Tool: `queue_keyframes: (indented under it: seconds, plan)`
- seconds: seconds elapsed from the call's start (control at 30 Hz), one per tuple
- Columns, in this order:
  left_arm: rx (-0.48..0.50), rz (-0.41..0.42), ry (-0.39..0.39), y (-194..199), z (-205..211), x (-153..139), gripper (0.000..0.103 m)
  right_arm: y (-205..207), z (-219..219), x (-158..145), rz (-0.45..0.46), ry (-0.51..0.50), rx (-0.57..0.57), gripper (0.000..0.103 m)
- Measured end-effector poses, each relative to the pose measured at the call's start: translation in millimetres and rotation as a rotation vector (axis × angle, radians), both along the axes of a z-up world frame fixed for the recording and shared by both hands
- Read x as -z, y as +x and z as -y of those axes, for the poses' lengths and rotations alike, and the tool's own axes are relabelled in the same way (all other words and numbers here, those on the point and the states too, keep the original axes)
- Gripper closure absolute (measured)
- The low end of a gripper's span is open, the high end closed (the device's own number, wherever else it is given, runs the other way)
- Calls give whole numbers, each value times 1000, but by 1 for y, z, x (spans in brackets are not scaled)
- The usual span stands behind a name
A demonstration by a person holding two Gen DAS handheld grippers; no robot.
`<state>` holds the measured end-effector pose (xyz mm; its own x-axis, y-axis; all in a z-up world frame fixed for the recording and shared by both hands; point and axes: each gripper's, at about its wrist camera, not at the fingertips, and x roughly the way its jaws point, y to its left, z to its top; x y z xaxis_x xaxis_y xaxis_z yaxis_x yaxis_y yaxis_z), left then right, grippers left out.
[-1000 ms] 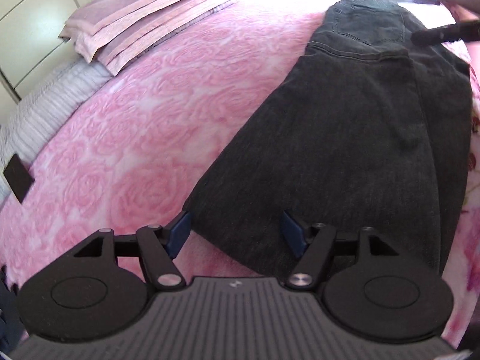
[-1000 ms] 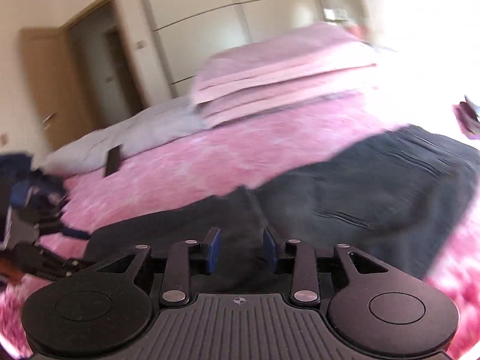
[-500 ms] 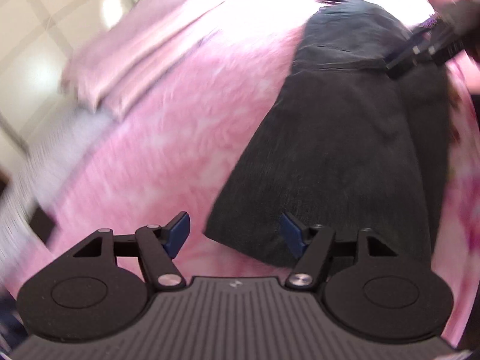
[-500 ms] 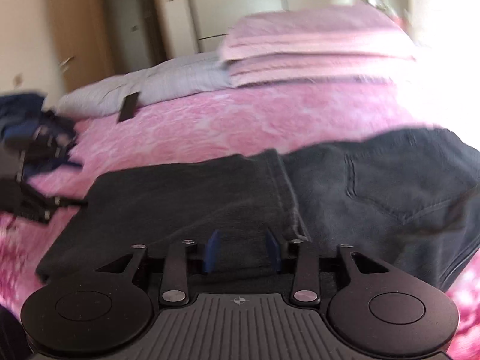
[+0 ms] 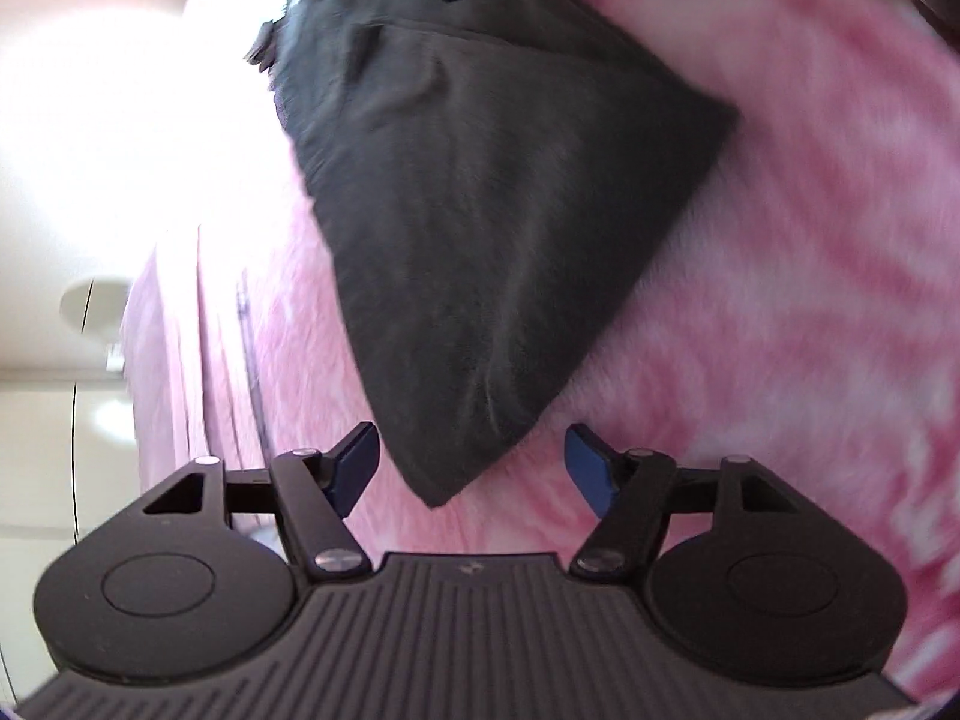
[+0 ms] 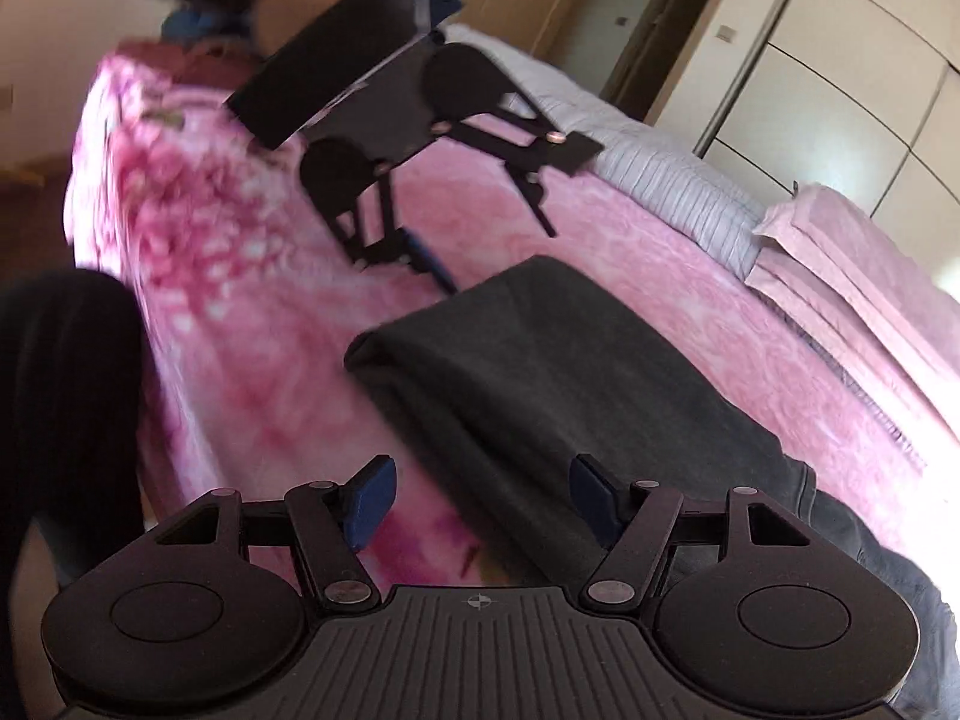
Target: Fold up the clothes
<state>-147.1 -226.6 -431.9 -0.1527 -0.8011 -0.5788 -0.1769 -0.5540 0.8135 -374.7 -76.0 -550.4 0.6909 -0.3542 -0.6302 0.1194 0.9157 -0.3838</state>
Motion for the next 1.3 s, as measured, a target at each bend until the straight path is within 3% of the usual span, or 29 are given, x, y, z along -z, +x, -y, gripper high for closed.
queue_keyframes:
  seconds: [0.1,0.3,0.47,0.63,0.77,1.07,1.1,1.13,1.2,1.3]
  plan:
    - [81,37,-15,4,11,6,39,7,0,10,-32,-43,4,36]
    - [164,119,-26,0,30,19,65,20,2,15,-50,-99,12,36]
    - [118,68,-28,2,27,13,88,22,-7,20,-70,-203,-1,36]
    - [40,-8,-7,-3,25,-1,90,25,-9,30,-107,-356,-7,36]
    - [24,-21,7,-8,24,-7,90,33,-10,37,-118,-441,-54,36]
    - [13,-25,14,-8,28,-10,90,47,4,39,-117,-438,-46,38]
    - [12,-28,11,-8,28,-12,90,47,5,39,-118,-432,-45,51]
    - [11,-32,9,-8,28,-13,90,49,6,39,-129,-422,-46,71]
    - [3,-46,0,-8,24,-15,91,51,7,35,-129,-396,-36,85]
    - [-10,-74,-18,-5,14,-20,92,53,7,27,-111,-353,-17,89]
